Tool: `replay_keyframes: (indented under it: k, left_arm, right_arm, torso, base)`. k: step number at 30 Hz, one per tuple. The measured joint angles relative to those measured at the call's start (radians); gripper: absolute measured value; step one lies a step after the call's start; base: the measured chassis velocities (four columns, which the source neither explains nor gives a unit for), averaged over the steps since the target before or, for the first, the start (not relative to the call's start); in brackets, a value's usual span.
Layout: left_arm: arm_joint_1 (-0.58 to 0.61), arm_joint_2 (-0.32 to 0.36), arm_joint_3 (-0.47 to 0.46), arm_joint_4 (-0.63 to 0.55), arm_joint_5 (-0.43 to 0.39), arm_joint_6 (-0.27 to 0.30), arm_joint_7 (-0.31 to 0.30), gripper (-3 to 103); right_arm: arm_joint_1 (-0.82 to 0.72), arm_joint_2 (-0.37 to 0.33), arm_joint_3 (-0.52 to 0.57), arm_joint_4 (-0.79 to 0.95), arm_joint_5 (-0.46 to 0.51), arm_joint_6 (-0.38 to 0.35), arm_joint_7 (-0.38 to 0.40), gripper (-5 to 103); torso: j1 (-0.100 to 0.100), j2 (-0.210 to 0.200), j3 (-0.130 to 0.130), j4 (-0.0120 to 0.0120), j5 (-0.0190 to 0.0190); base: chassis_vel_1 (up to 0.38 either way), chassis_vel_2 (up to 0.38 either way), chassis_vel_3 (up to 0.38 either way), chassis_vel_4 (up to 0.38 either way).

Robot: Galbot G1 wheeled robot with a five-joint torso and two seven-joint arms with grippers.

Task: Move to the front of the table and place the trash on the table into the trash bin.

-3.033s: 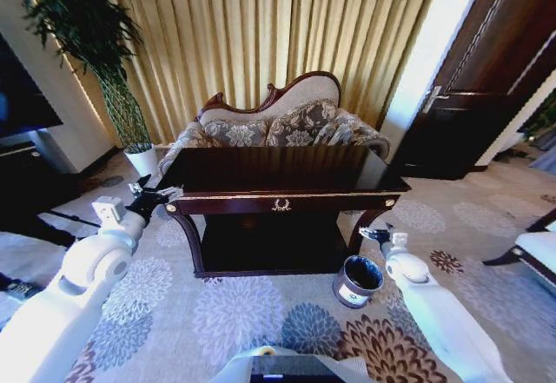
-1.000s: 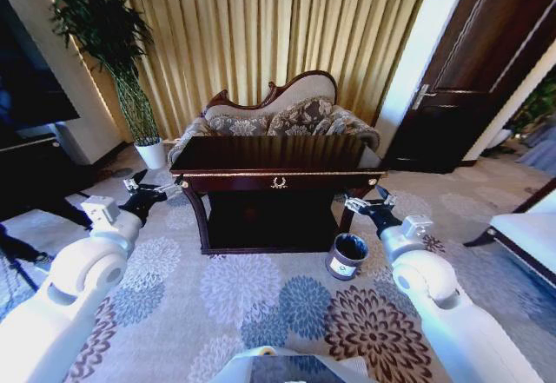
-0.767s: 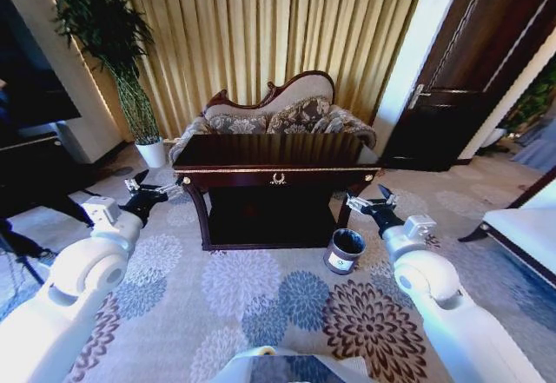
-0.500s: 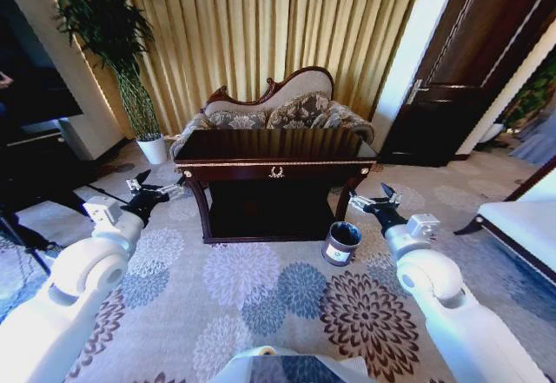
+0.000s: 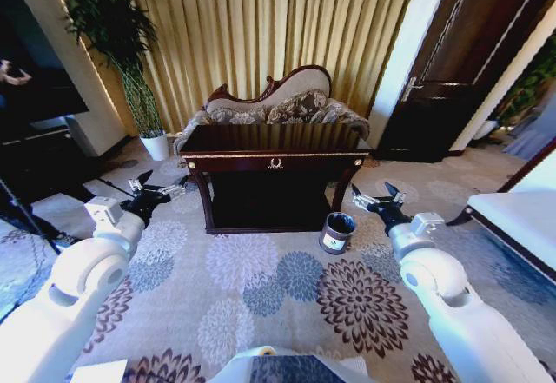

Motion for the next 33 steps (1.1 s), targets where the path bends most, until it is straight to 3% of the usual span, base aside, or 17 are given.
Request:
replay_keyframes:
  k: [18,33]
  left_arm:
    - [0.002,0.001,0.000,-0.001,0.000,-0.004,-0.001,100]
    - [0.007,-0.009,0.003,0.006,-0.004,-0.015,-0.008,100]
  right_arm:
    - [-0.006,0.007,0.007,-0.018,-0.004,0.002,0.001,100]
    - [-0.022,0.027,0.013,-0.058,-0.053,0.026,0.008,100]
  torso:
    - [0.000,0.000,0.000,-0.0003,-0.0002]
    - [0.000,0.000,0.000,-0.0005,0.0002]
  base:
    - [0.158,-0.162,-0.153,0.166]
    - [0.070,-0.053,-0.075,0.040]
